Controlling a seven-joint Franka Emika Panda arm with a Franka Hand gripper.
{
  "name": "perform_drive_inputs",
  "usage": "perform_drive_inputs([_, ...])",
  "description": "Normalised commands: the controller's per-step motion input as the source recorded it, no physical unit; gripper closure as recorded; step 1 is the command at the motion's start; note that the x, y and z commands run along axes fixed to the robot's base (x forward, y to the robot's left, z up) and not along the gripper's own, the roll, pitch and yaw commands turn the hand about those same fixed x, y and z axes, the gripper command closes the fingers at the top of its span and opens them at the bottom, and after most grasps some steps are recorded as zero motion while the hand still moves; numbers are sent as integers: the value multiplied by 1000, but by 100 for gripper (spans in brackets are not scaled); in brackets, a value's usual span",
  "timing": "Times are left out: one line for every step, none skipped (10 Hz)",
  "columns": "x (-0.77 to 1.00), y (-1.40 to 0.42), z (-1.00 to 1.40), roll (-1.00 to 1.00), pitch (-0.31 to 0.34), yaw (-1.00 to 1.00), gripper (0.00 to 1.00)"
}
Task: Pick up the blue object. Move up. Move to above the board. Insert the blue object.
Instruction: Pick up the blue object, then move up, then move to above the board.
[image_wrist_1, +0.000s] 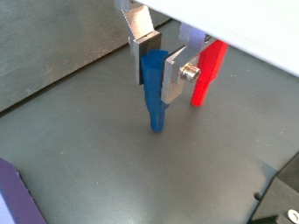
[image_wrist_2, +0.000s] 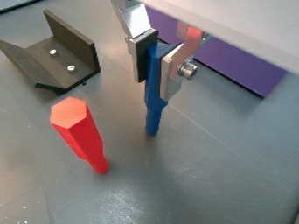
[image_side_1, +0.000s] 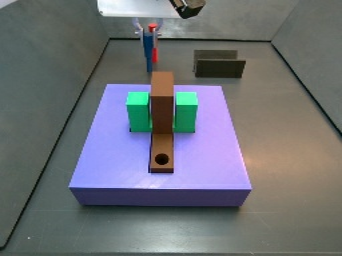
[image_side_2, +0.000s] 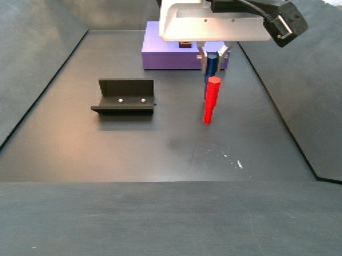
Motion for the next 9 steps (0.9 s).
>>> perform_drive_inputs([0,0,0,0,0,0,100])
perform_drive_inputs([0,0,0,0,0,0,100])
perform_drive_inputs([0,0,0,0,0,0,100])
perform_drive_inputs([0,0,833,0,0,0,100])
perform_drive_inputs([31,-30,864,-5,9,-7,100])
perform_drive_inputs([-24,-32,607,-9,67,-4,100])
perform_drive_inputs([5,-17,292,-3,46,1,100])
perform_drive_inputs([0,0,1400,0,0,0,100])
perform_drive_inputs([-26,-1,1400,-2,25,0,100])
